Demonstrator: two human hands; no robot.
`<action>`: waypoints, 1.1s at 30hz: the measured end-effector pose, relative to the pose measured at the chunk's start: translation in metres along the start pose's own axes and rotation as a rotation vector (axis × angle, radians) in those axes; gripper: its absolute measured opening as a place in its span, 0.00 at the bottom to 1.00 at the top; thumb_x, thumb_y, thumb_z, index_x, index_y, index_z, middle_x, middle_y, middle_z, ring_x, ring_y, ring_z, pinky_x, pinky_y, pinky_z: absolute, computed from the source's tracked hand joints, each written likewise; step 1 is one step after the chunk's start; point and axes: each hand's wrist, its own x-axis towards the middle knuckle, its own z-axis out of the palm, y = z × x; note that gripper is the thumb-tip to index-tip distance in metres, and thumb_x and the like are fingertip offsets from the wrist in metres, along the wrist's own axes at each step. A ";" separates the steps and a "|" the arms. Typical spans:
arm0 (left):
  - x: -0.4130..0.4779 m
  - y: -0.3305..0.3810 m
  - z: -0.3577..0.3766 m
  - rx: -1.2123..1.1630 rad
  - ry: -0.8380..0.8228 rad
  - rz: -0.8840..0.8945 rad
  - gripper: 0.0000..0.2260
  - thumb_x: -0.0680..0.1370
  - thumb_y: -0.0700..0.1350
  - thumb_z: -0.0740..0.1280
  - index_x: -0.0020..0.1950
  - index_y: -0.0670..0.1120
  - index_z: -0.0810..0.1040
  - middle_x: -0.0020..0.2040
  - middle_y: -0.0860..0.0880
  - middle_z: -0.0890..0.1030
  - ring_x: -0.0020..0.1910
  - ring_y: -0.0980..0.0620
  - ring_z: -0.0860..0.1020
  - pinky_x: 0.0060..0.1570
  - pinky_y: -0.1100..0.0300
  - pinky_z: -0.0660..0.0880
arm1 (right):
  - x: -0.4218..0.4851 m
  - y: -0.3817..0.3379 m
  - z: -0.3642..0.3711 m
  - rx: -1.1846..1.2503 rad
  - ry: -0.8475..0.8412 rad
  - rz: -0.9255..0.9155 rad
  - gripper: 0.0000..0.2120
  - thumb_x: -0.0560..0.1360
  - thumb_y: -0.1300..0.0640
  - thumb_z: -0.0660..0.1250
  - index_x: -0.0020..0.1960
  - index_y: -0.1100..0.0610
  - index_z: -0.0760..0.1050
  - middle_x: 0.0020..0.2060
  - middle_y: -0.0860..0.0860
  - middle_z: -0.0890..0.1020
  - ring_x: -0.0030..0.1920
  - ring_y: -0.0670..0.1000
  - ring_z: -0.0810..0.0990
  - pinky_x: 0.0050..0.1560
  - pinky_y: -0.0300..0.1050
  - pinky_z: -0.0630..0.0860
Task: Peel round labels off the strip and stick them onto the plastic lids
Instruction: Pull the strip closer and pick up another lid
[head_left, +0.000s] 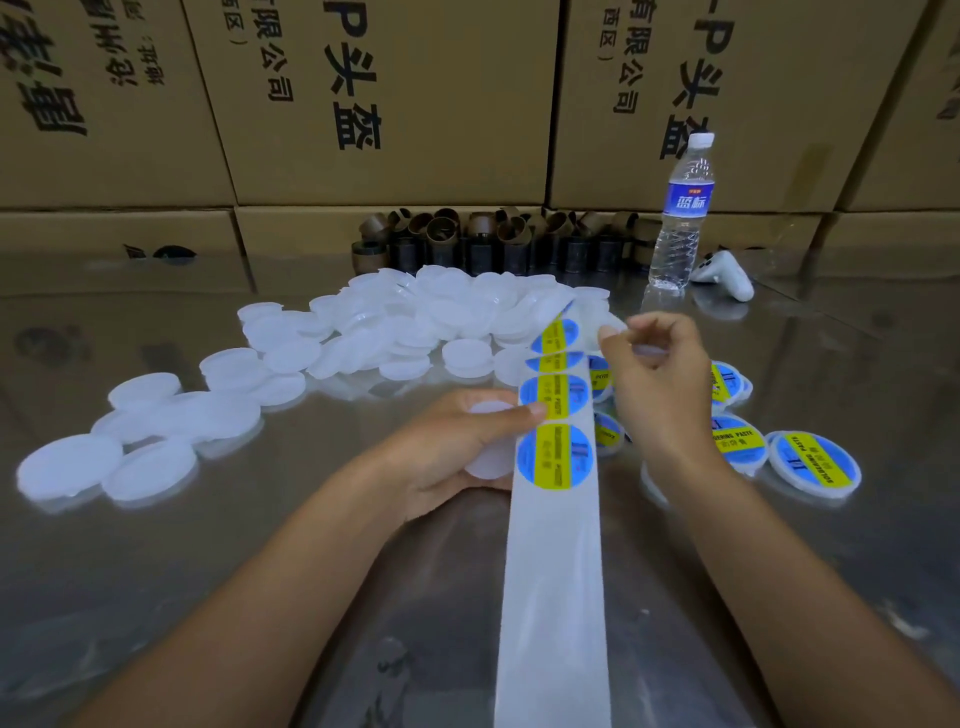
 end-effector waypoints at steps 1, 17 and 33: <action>0.002 0.000 -0.001 -0.021 0.070 0.015 0.07 0.74 0.47 0.69 0.46 0.45 0.84 0.48 0.44 0.85 0.43 0.50 0.84 0.41 0.58 0.80 | -0.004 -0.003 0.001 -0.024 -0.056 -0.068 0.08 0.73 0.56 0.70 0.42 0.47 0.72 0.46 0.48 0.76 0.36 0.39 0.73 0.41 0.33 0.71; 0.001 0.007 -0.006 -0.243 0.147 -0.050 0.12 0.80 0.47 0.62 0.60 0.45 0.78 0.55 0.42 0.83 0.49 0.46 0.83 0.48 0.53 0.81 | -0.018 0.002 0.004 -0.338 -0.493 -0.484 0.23 0.61 0.52 0.80 0.49 0.36 0.75 0.45 0.39 0.66 0.51 0.44 0.68 0.51 0.31 0.66; 0.002 0.008 -0.005 -0.174 0.275 0.002 0.11 0.81 0.45 0.61 0.59 0.42 0.79 0.54 0.42 0.83 0.52 0.43 0.82 0.54 0.48 0.79 | -0.022 -0.004 0.004 -0.353 -0.491 -0.542 0.12 0.66 0.56 0.77 0.48 0.46 0.81 0.48 0.41 0.74 0.52 0.44 0.71 0.55 0.34 0.66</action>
